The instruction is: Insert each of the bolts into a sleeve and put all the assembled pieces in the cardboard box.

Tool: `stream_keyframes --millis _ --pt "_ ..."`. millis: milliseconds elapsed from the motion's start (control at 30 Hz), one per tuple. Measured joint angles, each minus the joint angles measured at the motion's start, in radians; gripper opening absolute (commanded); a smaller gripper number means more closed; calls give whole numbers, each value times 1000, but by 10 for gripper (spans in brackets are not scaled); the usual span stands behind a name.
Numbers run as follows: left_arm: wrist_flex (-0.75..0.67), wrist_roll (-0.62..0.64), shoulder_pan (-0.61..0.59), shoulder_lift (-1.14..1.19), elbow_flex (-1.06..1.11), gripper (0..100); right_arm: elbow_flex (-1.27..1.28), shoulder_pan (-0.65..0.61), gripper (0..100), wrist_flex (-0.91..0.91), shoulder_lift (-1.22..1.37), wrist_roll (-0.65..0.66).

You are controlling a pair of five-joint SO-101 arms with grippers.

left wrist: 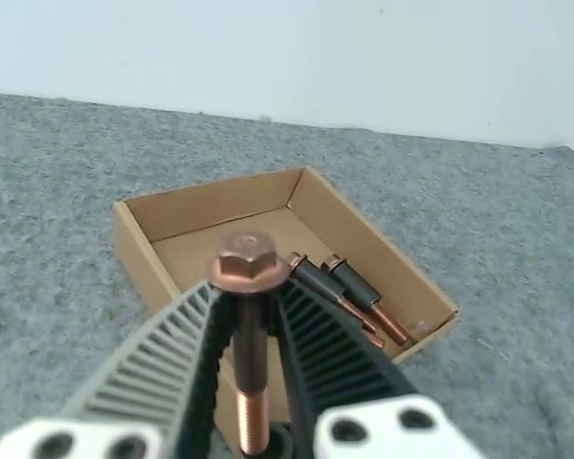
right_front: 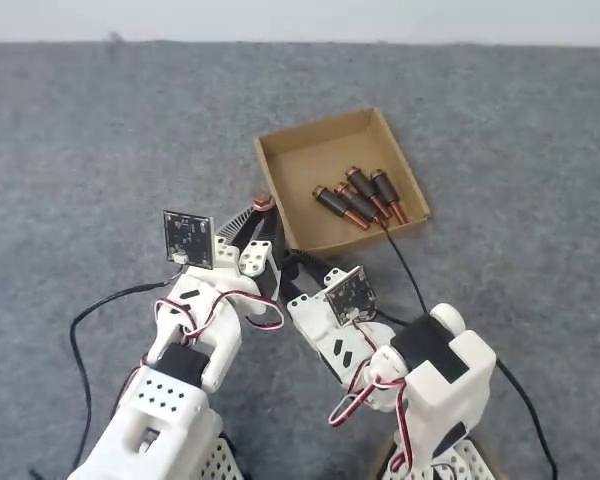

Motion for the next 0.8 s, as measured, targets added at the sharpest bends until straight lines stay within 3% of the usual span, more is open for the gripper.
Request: stream_keyframes --millis 800 --pt "12 -64 51 2 2 10 -2 5 6 -2 -2 0"
